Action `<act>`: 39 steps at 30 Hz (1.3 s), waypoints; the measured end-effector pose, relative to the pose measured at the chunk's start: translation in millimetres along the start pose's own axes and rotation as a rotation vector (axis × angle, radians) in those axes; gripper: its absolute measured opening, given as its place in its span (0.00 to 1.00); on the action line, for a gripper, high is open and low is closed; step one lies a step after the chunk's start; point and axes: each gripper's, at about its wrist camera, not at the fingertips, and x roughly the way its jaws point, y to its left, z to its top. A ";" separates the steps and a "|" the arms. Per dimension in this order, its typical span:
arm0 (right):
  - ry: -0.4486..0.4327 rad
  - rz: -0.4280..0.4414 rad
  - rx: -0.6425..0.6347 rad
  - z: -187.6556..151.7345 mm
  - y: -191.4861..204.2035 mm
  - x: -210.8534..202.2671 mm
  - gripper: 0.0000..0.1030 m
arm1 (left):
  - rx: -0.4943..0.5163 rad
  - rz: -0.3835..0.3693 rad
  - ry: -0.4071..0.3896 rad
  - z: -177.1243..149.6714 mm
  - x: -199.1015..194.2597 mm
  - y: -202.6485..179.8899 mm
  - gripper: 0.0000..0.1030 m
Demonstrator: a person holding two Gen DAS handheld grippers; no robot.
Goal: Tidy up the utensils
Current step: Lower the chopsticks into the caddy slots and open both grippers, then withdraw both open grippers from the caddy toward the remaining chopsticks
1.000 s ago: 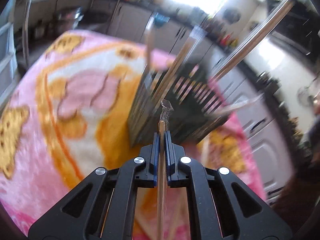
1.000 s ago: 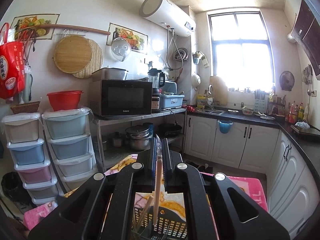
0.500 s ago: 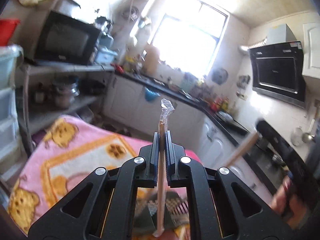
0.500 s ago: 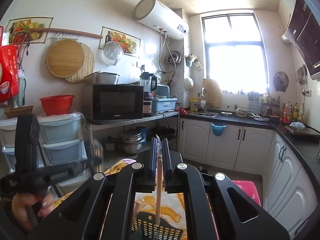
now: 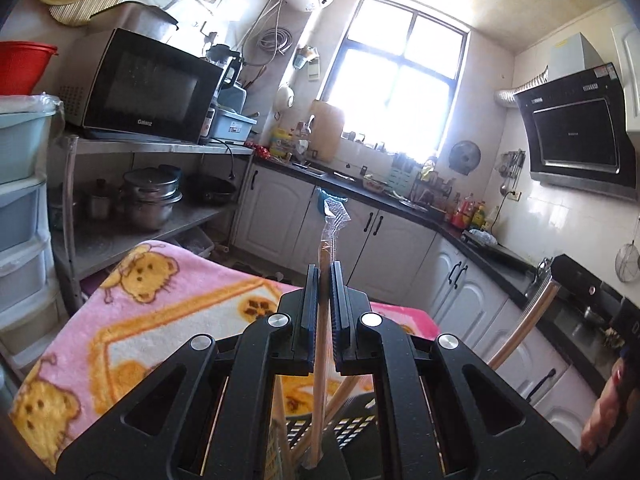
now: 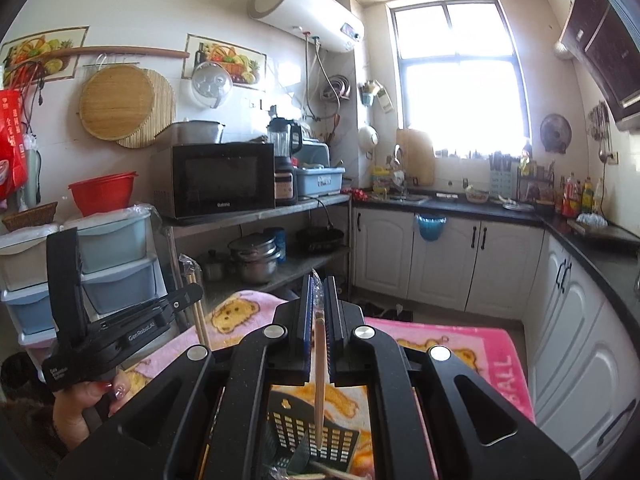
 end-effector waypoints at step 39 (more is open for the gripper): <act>0.067 -0.111 0.034 -74.4 -4.3 -70.5 0.54 | -0.109 -0.006 0.146 -56.3 -57.7 36.0 0.90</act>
